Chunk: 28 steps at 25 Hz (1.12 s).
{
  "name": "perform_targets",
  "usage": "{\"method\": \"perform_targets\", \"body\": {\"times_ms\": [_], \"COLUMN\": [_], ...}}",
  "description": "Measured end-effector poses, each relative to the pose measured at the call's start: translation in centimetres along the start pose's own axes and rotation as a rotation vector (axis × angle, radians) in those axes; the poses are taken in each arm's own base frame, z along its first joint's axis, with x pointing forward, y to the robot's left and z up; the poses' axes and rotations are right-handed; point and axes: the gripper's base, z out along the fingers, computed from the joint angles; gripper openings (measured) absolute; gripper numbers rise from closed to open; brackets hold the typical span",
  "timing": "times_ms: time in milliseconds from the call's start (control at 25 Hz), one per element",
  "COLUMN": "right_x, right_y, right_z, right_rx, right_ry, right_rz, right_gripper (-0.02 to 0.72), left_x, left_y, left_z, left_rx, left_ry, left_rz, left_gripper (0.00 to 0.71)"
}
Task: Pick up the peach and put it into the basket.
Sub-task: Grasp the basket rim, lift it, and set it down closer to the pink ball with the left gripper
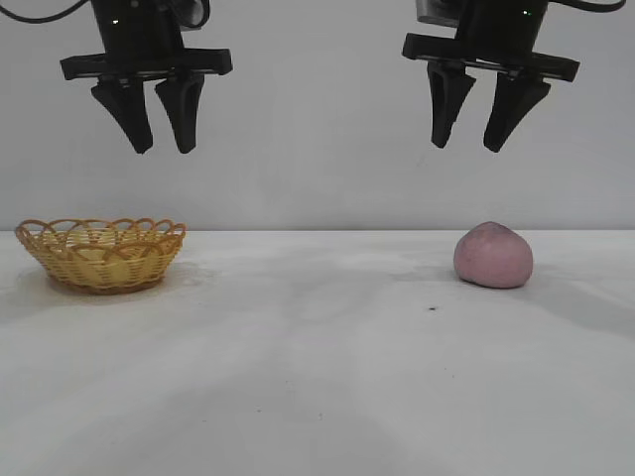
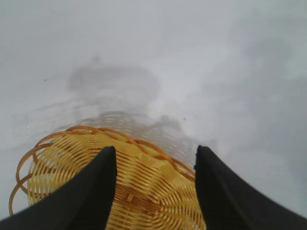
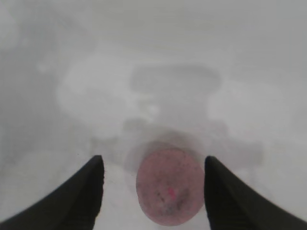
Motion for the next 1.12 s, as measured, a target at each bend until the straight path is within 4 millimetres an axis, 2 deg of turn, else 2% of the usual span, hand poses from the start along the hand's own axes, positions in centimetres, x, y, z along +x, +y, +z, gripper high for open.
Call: {"method": "perform_targets", "body": {"times_ms": [480, 600, 760, 840, 1120], "right_x": [0.0, 0.1, 0.1, 0.1, 0.1], "right_y": [0.0, 0.0, 0.0, 0.0, 0.1], "right_z": [0.0, 0.0, 0.0, 0.0, 0.0], "right_rx": [0.0, -0.001, -0.001, -0.001, -0.003], "right_ry": [0.002, 0.009, 0.011, 0.013, 0.015], "right_rz": [-0.011, -0.011, -0.011, -0.011, -0.013], "right_gripper": [0.426, 0.426, 0.426, 0.426, 0.426], "left_x": [0.2, 0.4, 1.0, 1.3, 2.6], "left_y": [0.3, 1.7, 6.2, 7.7, 8.6], "left_z": [0.0, 0.1, 0.9, 1.5, 5.3], "left_rx": [-0.032, -0.058, -0.09, -0.07, -0.079], "left_ry": [0.019, 0.052, 0.09, 0.107, 0.194], "left_rz": [0.021, 0.005, -0.045, -0.022, 0.027], "left_gripper": [0.358, 0.358, 0.358, 0.358, 0.358]}}
